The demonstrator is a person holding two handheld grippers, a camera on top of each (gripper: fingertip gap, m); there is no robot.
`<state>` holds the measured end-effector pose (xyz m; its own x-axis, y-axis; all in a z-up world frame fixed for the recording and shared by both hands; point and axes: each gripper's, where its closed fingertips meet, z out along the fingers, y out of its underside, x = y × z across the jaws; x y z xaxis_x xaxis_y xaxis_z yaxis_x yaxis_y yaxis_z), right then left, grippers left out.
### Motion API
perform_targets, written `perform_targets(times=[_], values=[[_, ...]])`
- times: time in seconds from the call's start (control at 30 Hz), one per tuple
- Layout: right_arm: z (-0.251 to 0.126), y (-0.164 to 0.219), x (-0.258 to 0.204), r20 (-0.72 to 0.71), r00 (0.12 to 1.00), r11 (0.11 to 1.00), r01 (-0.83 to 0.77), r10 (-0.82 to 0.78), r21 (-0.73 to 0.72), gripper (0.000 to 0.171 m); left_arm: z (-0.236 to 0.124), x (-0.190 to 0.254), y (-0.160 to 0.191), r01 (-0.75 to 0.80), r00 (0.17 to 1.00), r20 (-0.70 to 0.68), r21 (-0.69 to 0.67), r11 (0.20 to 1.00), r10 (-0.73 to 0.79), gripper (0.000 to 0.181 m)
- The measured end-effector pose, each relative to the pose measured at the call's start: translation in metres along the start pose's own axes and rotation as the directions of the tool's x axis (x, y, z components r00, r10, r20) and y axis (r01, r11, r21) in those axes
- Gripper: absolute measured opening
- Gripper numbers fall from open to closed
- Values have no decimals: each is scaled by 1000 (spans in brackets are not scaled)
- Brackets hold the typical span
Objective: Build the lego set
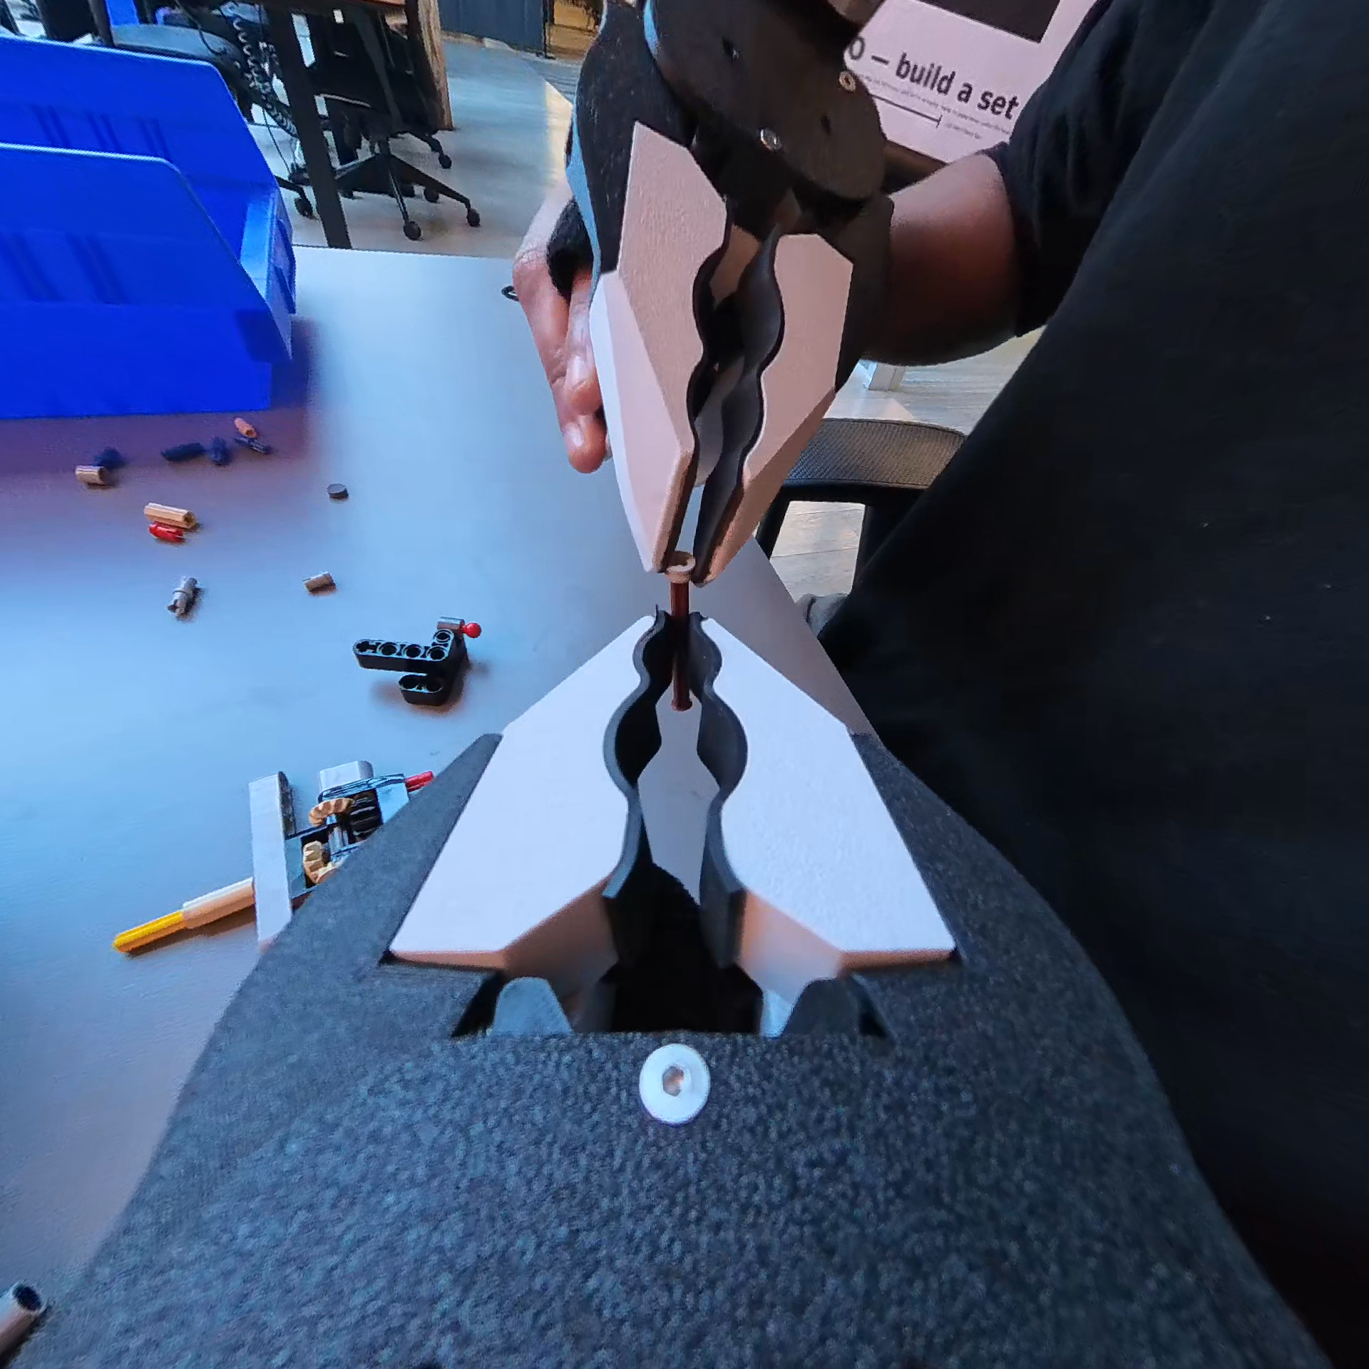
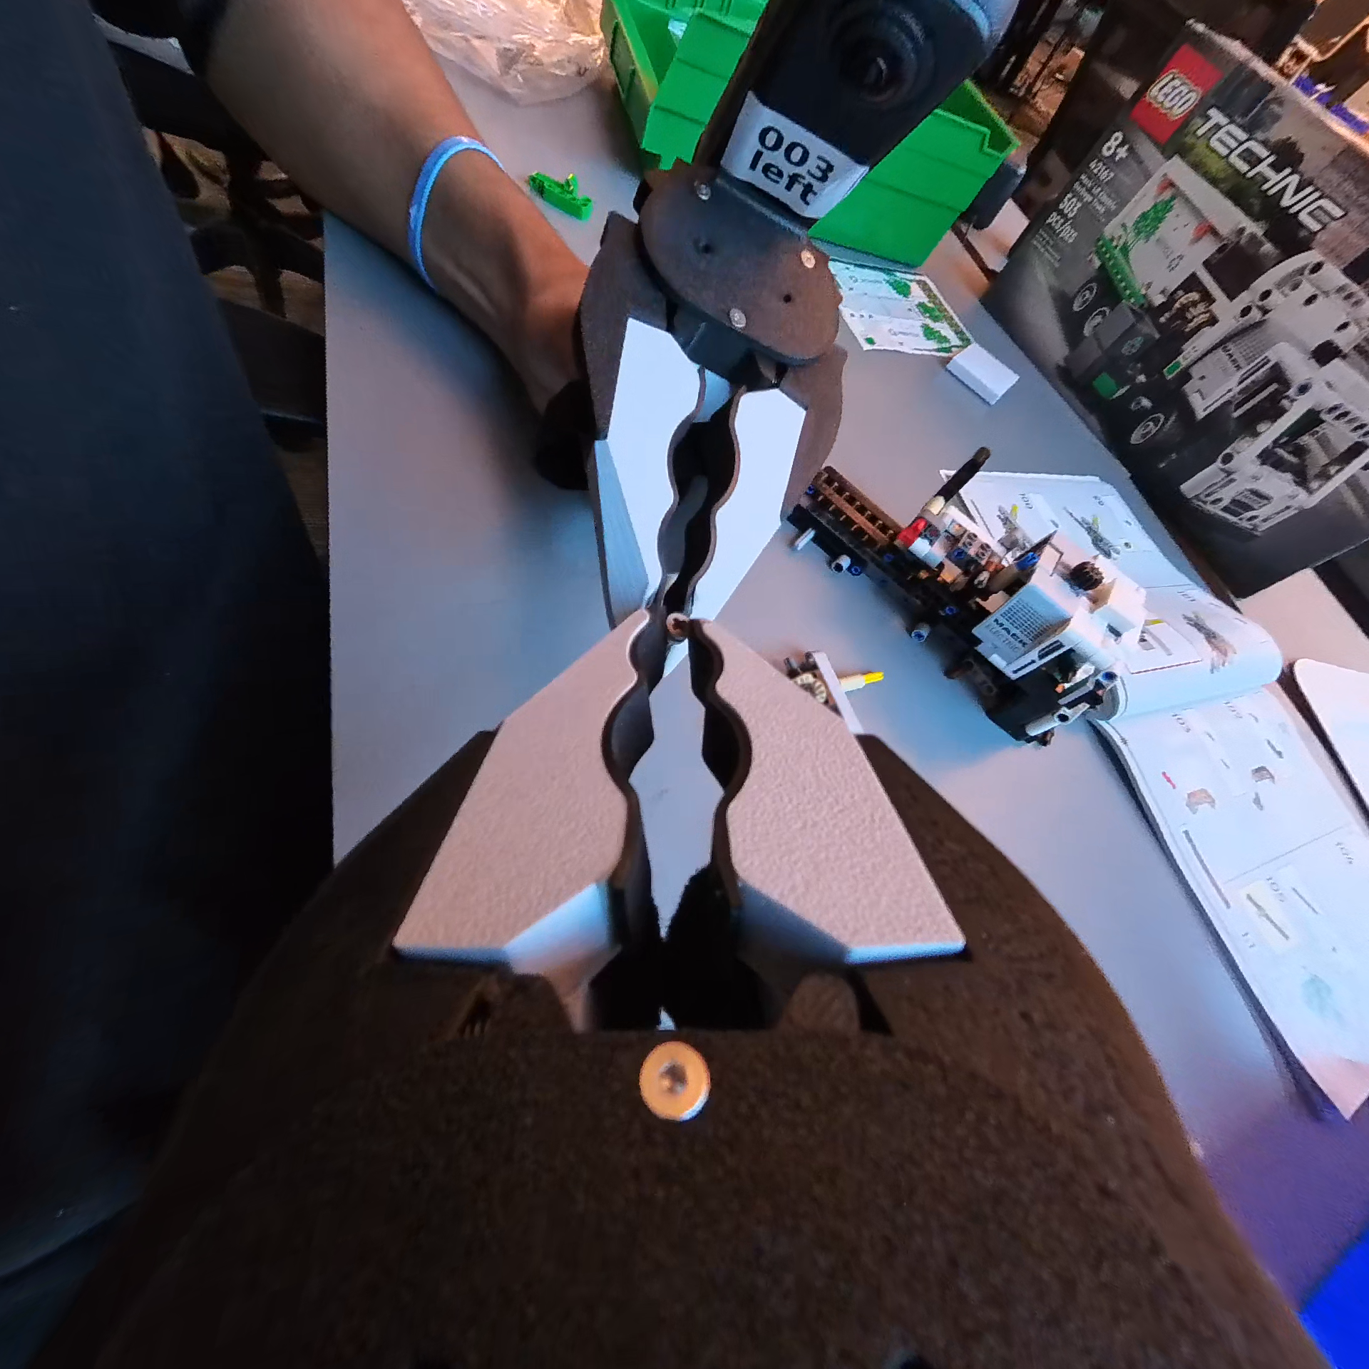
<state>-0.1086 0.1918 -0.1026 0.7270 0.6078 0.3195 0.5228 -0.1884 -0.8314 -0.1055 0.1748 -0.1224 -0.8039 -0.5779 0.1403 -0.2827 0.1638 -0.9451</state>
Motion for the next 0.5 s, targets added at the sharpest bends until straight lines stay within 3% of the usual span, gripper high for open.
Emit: perform_targets(times=[0.5], values=[[3, 15, -1, -33, 996, 991, 78, -82, -110, 11, 6, -3, 7, 90, 996, -17, -52, 995, -91, 0]])
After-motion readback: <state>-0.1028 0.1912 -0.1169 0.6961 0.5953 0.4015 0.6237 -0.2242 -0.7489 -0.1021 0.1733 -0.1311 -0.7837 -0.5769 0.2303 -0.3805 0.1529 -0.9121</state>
